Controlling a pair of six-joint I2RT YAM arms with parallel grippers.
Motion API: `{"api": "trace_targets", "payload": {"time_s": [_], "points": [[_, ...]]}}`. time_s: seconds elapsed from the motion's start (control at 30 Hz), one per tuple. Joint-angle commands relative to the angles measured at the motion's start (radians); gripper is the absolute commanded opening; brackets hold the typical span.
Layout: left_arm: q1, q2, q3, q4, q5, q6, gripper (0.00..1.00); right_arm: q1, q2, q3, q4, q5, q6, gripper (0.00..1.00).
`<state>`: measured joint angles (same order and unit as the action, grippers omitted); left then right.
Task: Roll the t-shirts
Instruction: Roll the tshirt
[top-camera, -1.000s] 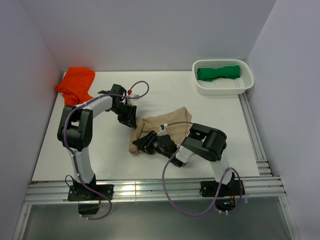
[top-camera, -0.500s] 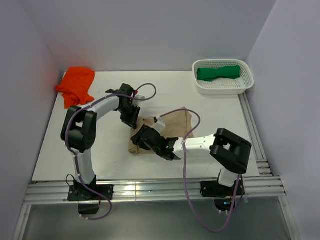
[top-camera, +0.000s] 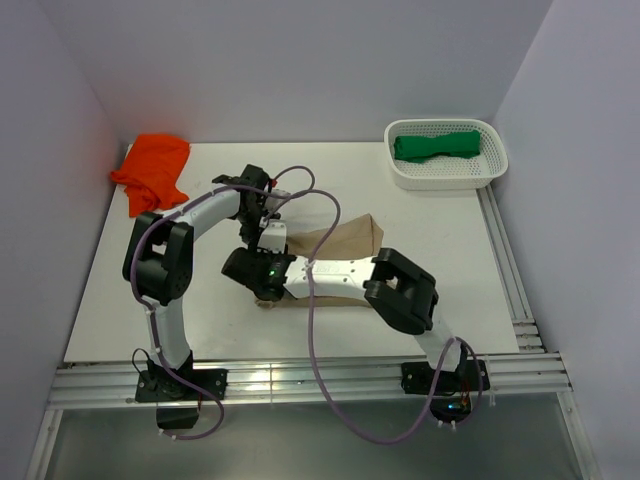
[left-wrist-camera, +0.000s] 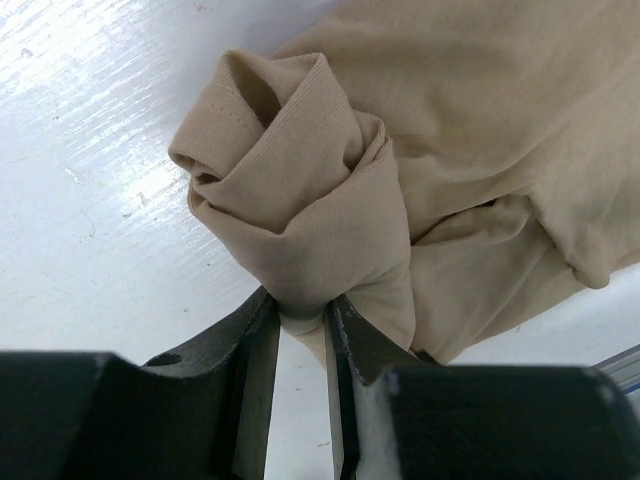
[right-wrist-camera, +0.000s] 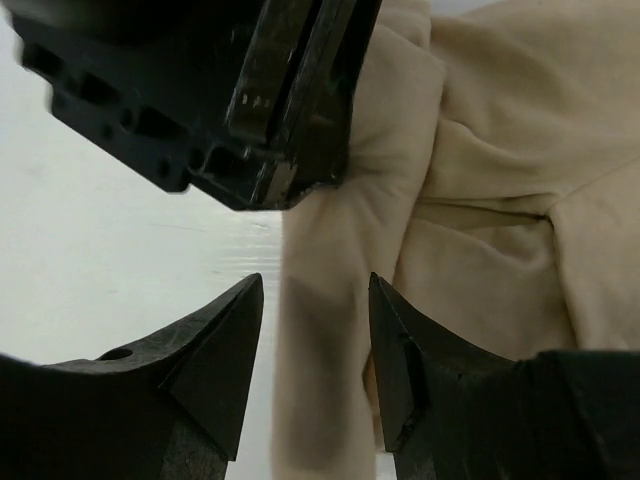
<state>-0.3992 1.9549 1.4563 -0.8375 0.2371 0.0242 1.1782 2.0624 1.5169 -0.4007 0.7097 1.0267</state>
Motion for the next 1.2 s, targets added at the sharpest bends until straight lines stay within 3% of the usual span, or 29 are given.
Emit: {"api": "trace_targets", "payload": {"time_s": [0.0, 0.43, 0.8, 1.0, 1.17], "points": [[-0.003, 0.002, 0.045, -0.029, -0.018, 0.017, 0.29, 0.021, 0.048, 0.106, -0.158, 0.12, -0.039, 0.54], [-0.004, 0.027, 0.065, -0.046, -0.005, 0.011, 0.29, 0.084, 0.197, 0.322, -0.34, 0.232, -0.059, 0.56], [-0.007, 0.038, 0.075, -0.058, -0.009, 0.016, 0.31, 0.083, 0.303, 0.405, -0.421, 0.203, -0.047, 0.56], [-0.007, 0.042, 0.082, -0.066, -0.012, 0.02, 0.35, 0.078, 0.34, 0.427, -0.524, 0.168, 0.025, 0.54], [-0.007, 0.05, 0.098, -0.078, -0.005, 0.023, 0.39, 0.077, 0.337, 0.394, -0.532, 0.129, 0.035, 0.45]]}}
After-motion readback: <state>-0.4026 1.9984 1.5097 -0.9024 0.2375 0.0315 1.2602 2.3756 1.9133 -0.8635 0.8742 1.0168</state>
